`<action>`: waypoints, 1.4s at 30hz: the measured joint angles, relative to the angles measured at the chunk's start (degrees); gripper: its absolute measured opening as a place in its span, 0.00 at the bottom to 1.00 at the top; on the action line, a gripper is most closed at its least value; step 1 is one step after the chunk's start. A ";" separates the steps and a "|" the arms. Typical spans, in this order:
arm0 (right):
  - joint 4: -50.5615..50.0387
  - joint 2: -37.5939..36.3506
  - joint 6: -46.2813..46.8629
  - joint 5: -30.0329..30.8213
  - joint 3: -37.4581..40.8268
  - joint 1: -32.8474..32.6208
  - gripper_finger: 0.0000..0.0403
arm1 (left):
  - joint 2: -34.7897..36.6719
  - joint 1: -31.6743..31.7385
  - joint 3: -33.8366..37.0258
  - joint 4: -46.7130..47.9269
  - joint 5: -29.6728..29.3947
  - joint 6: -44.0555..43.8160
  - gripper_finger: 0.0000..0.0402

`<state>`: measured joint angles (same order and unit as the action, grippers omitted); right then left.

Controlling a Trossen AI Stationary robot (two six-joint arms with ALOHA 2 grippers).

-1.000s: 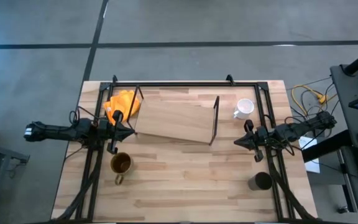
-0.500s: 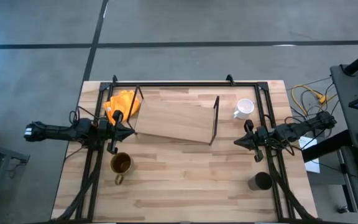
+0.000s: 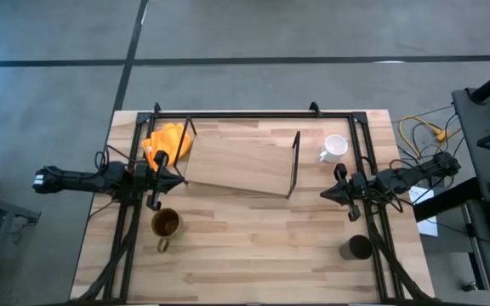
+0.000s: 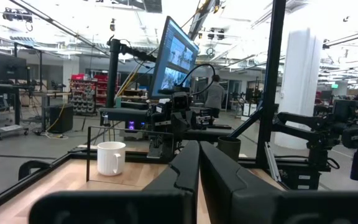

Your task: Stack small to large cups/mugs on shelf

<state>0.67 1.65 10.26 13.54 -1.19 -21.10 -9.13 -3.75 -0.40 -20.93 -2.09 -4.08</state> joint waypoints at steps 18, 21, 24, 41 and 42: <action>15.54 0.04 5.48 -1.28 -0.61 0.10 0.02 | -0.27 -0.04 0.00 -0.28 -2.17 -0.09 0.00; 5.49 0.60 9.93 -0.73 -4.85 0.11 0.02 | -0.22 -0.04 -0.22 -1.50 -6.89 -3.73 0.00; -9.44 2.96 12.30 -0.47 -12.50 0.11 0.02 | -0.56 0.02 -2.69 0.10 -10.66 -7.08 0.00; -42.03 30.38 12.22 10.04 -46.45 0.11 0.02 | -20.53 0.00 -37.61 43.01 -21.12 7.67 0.00; -42.01 31.55 12.47 13.05 -47.47 0.11 0.02 | -21.28 0.00 -38.58 42.90 -21.72 9.95 0.00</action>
<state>-41.34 33.20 22.73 26.59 -48.66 -20.99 -30.40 -3.75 -38.98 21.98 -23.81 5.87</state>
